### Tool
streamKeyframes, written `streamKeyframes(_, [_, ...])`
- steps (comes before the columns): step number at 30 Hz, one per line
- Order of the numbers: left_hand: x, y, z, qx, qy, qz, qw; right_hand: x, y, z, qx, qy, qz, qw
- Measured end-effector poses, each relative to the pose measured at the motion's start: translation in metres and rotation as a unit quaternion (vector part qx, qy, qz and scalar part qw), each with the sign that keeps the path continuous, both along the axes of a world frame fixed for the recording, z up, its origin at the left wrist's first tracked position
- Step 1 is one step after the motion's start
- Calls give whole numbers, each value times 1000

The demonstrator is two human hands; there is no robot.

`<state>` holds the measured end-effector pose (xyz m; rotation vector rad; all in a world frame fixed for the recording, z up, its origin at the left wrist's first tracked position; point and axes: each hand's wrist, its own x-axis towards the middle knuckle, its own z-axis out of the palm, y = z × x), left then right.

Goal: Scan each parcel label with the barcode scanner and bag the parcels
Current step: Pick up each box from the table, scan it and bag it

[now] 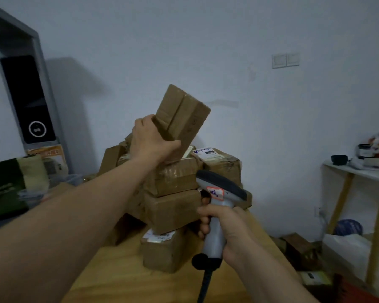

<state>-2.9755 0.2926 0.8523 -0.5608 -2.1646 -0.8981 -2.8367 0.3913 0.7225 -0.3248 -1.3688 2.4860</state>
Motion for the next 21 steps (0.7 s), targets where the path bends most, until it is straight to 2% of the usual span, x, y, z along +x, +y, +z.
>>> streamKeyframes(3, [23, -57, -7, 121, -95, -86, 984, 11, -26, 3, 2, 14, 18, 1000])
streamKeyframes(5, [44, -95, -18, 216, -185, -153, 946, 18, -47, 4, 3, 21, 43, 999])
streamKeyframes(7, [63, -134, -36, 287, -281, -174, 899, 24, -68, 4, 6, 19, 69, 997])
streamKeyframes(11, [82, -206, -91, 304, -420, -96, 850, 33, -106, -13, 20, -15, 102, 995])
streamKeyframes(15, [92, -245, -135, 306, -497, 0, 812, 37, -130, -40, 45, -56, 134, 988])
streamKeyframes(19, [81, -259, -158, 278, -489, 46, 826, 36, -139, -52, 53, -70, 143, 986])
streamKeyframes(21, [70, -258, -169, 161, -455, 117, 868, 35, -141, -55, 56, -76, 148, 984])
